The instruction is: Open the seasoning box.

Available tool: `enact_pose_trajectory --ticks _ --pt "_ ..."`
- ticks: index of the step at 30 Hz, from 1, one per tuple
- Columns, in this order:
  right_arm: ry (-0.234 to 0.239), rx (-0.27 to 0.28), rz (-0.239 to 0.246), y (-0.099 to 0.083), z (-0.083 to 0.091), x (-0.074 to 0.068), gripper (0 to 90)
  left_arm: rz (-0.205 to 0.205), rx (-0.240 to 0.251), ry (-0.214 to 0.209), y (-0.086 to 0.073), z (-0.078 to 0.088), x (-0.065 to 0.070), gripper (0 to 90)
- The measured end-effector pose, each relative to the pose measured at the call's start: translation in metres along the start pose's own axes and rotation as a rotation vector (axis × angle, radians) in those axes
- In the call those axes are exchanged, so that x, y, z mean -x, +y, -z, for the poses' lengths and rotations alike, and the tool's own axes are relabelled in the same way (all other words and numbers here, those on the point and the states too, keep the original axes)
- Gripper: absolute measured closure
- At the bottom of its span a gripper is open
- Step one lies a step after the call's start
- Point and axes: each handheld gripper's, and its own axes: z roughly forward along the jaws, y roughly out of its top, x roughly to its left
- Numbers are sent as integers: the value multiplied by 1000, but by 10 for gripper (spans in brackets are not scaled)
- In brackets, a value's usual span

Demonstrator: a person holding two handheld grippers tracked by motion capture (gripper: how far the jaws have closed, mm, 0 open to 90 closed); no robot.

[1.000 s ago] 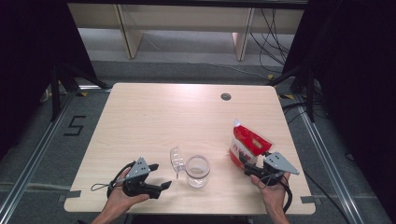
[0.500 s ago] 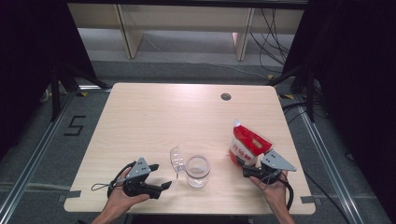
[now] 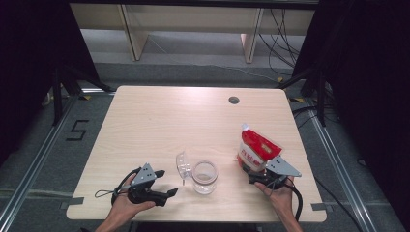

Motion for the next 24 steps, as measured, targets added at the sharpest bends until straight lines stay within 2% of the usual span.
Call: enact_pose_trajectory --ticks 1,3,5,6,8,9,10,11,12,14,15,16,17,18,19,20,21,23,24 --pt "7 2 23 0 -1 1 181 -9 -8 4 0 0 -1 185" --pt "12 1 37 -1 -2 2 195 -14 -22 8 0 1 -1 185" --pt "2 -5 40 -1 -1 2 206 -14 -23 10 0 1 -1 185" --pt "4 2 15 -1 -2 0 207 -15 -23 11 0 1 -1 185" --pt "7 17 30 -2 -4 2 211 -14 -24 10 0 1 -1 185" --pt "-5 27 60 -1 -4 4 218 -7 -17 1 0 0 0 185" --pt "-15 25 50 -2 -4 3 220 -7 -17 1 0 0 0 185" --pt "-6 11 30 -2 -4 2 222 -9 -17 1 0 0 0 185" --pt "-6 11 30 -2 -4 2 222 -7 -17 1 0 0 0 185" --pt "-9 29 22 -3 -6 2 230 -12 -19 4 0 1 -1 185" --pt "-31 58 37 -3 -8 3 230 -5 -6 -2 0 1 0 186" --pt "-22 36 -6 -4 -7 1 231 -5 -6 -2 0 1 0 185" --pt "48 23 -9 -3 -6 3 234 -4 -7 -2 0 1 0 186" --pt "49 30 -7 -4 -7 4 237 -4 -7 -2 0 1 0 186" --pt "-5 18 7 -4 -6 3 242 -8 -17 2 0 1 -1 186" --pt "-3 33 -26 -5 -7 2 245 -4 -17 0 0 1 -1 186" --pt "-11 59 15 -5 -8 5 249 -4 -17 0 0 1 -1 186" --pt "-15 58 21 -5 -8 5 251 -4 -17 0 1 1 -1 186" --pt "-24 51 3 -7 -9 4 269 -4 -18 6 1 1 -1 185"
